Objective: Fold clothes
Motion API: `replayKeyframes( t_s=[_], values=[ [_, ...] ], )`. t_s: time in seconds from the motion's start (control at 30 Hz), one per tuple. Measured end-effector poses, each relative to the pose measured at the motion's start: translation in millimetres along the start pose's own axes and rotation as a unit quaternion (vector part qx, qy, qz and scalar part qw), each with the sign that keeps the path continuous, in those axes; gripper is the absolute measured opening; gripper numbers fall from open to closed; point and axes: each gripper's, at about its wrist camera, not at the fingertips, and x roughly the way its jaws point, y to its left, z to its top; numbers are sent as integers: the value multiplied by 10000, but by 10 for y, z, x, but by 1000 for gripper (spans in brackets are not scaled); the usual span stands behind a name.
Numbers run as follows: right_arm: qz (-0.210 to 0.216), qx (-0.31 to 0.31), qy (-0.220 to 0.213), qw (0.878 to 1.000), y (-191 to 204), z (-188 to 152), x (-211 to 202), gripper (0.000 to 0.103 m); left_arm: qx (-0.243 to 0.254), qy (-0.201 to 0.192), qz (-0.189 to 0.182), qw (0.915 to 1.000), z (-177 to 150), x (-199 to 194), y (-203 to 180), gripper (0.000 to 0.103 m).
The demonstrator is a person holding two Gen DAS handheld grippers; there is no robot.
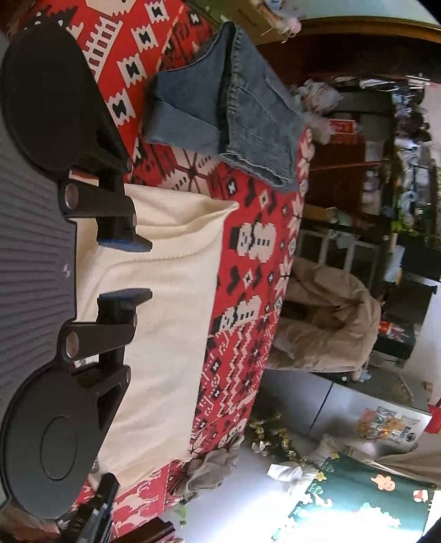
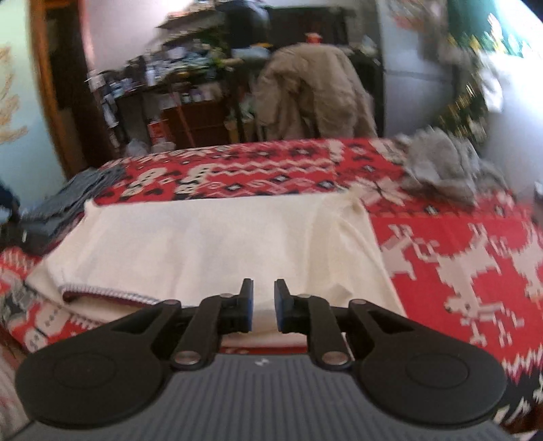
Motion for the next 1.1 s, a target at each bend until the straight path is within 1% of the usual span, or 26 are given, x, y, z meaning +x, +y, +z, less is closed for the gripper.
replayKeyframes(
  t_s=[0.07, 0.13, 0.27, 0.37, 0.4, 0.5, 0.57, 0.6, 0.67, 0.73, 0.87, 1.0, 1.1],
  values=[
    [-4, -279, 89, 9996, 107, -52, 61, 17, 17, -19, 49, 10000, -22, 13, -67, 28],
    [-43, -373, 234, 9990, 152, -114, 110, 16, 42, 35, 65, 10000, -47, 31, -108, 29],
    [-11, -320, 231, 9992, 137, -179, 54, 16, 128, 84, 147, 9998, -99, 25, -167, 35],
    [55, -307, 246, 9992, 110, -208, 5, 16, 127, 101, 242, 9996, -140, -2, -173, 37],
    [74, -304, 245, 9992, 104, -216, -8, 16, 101, 97, 274, 9995, -153, -16, -167, 39],
    [14, -163, 13, 9999, 4, -186, -96, 17, -38, 40, 345, 9994, -183, -82, -141, 45],
    [-54, 106, -237, 9996, -128, -123, -151, 17, -142, -26, 386, 9992, -202, -129, -124, 50],
    [-105, 152, -294, 9994, -167, -99, -141, 17, -188, -59, 426, 9989, -210, -145, -119, 53],
    [-164, 221, -330, 9991, -227, -58, -91, 18, -279, -77, 518, 9982, -223, -156, -105, 56],
    [-167, 255, -248, 9992, -253, -44, -15, 17, -339, -61, 592, 9977, -226, -151, -91, 56],
    [-266, 157, 74, 9995, -257, -125, 56, 16, -319, -15, 714, 9969, -227, -130, -77, 56],
    [-284, 173, 186, 9993, -290, -202, -15, 17, -352, 0, 809, 9961, -254, -134, -40, 56],
    [-264, 311, 65, 9991, -327, -208, -94, 17, -403, -26, 835, 9957, -260, -149, 4, 56]
  ],
)
